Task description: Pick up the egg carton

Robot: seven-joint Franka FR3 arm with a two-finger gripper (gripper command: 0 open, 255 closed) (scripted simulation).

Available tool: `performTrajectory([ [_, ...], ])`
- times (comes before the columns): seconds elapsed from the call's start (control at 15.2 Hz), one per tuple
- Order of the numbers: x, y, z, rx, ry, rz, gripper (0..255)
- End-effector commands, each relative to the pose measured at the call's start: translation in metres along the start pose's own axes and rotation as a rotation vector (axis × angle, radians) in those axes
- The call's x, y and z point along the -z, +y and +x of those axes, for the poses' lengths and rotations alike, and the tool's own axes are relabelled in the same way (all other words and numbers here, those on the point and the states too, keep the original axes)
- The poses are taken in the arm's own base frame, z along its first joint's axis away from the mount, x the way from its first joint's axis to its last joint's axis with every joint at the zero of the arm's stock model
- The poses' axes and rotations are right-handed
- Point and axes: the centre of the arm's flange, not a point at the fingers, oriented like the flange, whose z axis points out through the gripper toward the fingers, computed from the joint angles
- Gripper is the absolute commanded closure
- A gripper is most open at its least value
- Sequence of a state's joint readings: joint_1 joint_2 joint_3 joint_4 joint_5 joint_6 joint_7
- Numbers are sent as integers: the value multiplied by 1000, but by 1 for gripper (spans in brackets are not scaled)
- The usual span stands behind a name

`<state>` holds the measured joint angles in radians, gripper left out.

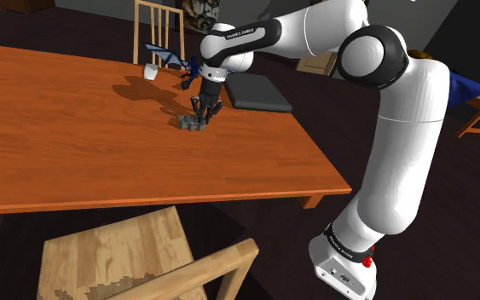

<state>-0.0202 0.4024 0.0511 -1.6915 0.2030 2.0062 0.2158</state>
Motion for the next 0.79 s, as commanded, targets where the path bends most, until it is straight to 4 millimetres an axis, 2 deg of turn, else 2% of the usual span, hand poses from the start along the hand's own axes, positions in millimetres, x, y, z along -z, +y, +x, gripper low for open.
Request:
performTrajectory([
  [0.0, 7, -2, -1, 0, 0, 0, 255],
  [0.73, 64, -11, -9, 0, 0, 0, 255],
])
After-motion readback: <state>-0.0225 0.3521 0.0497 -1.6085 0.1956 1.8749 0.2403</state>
